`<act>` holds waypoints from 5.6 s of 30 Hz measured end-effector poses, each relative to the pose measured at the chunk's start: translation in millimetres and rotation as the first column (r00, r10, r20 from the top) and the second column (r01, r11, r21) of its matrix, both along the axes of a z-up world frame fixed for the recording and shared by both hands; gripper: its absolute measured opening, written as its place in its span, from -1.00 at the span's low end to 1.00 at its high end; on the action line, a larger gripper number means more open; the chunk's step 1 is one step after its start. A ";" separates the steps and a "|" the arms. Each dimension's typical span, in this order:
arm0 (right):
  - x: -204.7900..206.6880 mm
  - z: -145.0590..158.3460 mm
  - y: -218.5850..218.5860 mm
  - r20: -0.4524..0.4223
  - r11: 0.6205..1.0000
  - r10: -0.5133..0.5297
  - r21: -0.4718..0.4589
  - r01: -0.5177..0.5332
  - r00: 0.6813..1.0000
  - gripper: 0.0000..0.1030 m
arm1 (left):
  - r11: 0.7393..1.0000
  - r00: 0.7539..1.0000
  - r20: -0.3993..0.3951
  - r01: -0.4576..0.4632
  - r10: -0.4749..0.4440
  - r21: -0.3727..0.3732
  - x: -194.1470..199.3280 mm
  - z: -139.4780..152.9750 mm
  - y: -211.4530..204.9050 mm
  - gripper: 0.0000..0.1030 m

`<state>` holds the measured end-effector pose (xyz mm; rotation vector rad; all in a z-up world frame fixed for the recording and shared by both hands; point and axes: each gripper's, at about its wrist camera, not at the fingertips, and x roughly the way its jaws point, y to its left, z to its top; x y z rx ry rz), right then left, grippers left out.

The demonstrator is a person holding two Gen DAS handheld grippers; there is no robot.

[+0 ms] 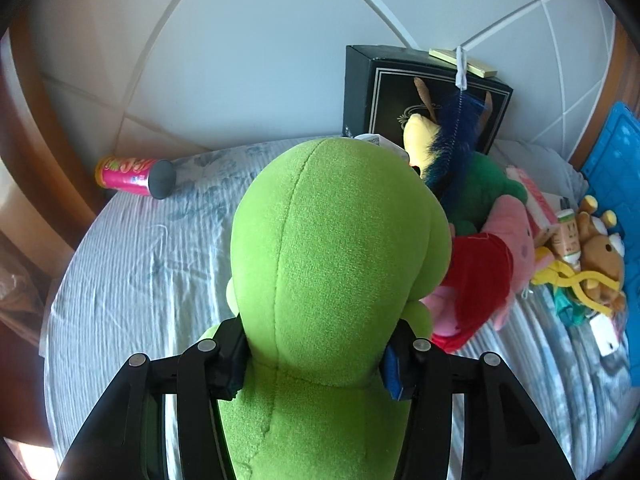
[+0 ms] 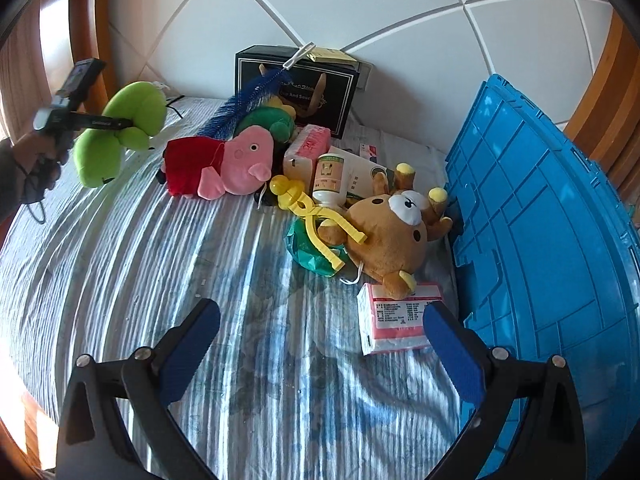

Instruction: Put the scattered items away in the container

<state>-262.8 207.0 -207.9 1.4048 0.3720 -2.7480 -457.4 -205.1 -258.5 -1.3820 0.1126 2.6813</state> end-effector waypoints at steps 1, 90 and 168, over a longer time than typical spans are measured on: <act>-6.3 -7.7 7.1 0.001 1.000 -0.013 -0.001 0.013 1.000 1.00 | 1.000 1.000 -0.007 -0.002 0.002 0.000 10.7 5.6 1.1 -0.03; 19.9 -151.0 10.8 0.423 0.909 -0.114 -0.322 0.267 0.899 0.98 | 0.993 0.992 -0.042 -0.117 0.118 0.031 225.7 74.9 21.5 0.09; 74.6 137.8 44.2 -0.143 0.968 0.153 -0.177 -0.177 0.978 0.80 | 0.991 0.949 -0.284 -0.130 0.137 0.042 279.3 209.4 148.3 0.11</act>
